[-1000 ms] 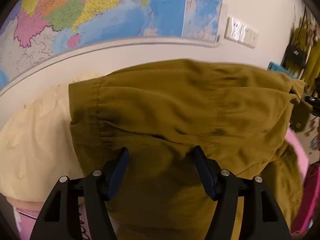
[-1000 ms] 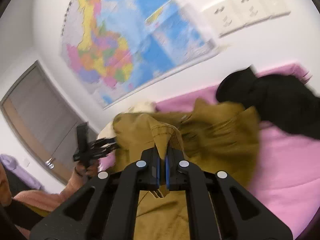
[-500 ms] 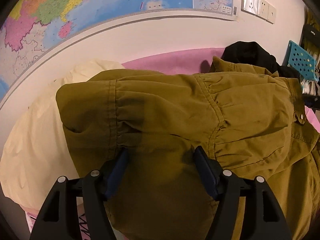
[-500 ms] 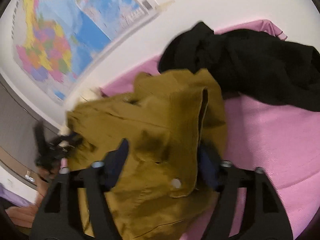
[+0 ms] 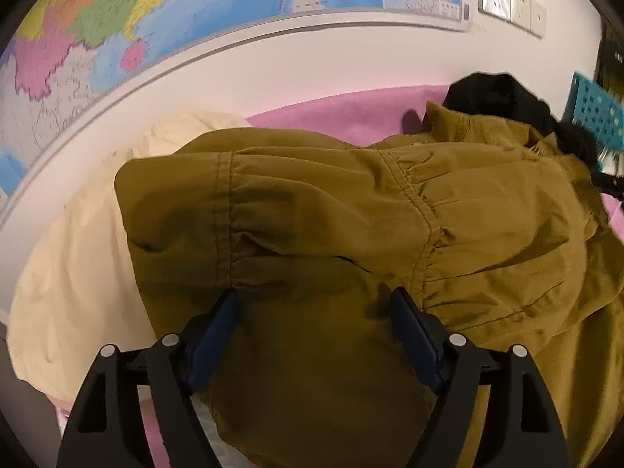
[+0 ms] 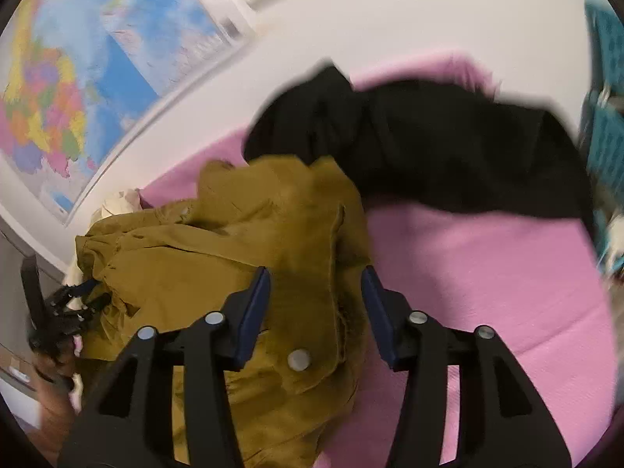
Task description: Fold large clothes
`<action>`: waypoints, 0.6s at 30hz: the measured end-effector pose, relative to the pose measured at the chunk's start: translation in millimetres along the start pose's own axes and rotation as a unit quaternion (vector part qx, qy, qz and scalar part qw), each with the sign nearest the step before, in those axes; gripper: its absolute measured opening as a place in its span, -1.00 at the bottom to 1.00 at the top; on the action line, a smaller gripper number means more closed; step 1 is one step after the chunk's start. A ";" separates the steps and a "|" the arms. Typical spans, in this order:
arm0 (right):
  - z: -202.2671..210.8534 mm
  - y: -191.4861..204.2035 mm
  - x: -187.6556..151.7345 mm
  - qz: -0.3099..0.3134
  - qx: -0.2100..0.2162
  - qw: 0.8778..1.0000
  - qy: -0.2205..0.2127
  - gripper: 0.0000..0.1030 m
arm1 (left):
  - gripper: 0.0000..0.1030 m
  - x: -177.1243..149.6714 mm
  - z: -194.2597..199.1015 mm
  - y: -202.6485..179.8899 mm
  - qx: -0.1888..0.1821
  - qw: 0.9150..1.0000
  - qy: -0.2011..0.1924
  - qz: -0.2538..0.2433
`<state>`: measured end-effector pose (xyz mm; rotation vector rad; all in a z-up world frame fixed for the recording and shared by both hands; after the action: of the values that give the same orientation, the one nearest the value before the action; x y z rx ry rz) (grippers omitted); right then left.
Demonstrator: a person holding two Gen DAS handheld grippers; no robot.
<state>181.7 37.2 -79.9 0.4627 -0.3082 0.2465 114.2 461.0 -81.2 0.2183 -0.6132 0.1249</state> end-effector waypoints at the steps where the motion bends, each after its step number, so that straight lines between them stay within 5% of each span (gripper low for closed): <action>1: 8.9 9.9 -1.3 0.025 0.004 1.000 -0.013 -0.05 | 0.50 -0.6 3.8 2.1 -0.003 1.000 -0.003 0.003; 5: 15.0 64.0 -18.9 0.125 0.051 0.991 0.003 -0.07 | 0.50 -3.7 23.2 1.0 -0.022 0.999 -0.031 0.006; 11: -46.2 45.5 -37.5 0.133 -0.026 0.987 0.083 -0.05 | 0.50 -21.5 51.6 3.4 -0.048 0.997 -0.049 0.020; 15: -38.3 48.5 -37.7 0.143 -0.047 0.986 0.068 0.05 | 0.60 -41.3 80.2 28.9 -0.050 0.995 -0.078 0.044; 18: -0.8 49.5 -31.9 0.121 -0.009 0.992 0.031 0.24 | 0.62 -64.5 97.6 51.4 -0.053 0.993 -0.086 0.063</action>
<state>137.5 75.4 -71.9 0.3978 -0.3050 0.4933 -1.7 484.1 -32.7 0.0885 -0.8028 0.1955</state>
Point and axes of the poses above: each gripper's, at about its wrist camera, not at the fingertips, and z roughly against the way its jaws point, y to its left, x to its top, the point moved 5 cm from there along -z, roughly the way its jaws point, and after that the axes turned 3 degrees about x, right-handed, at the moved point
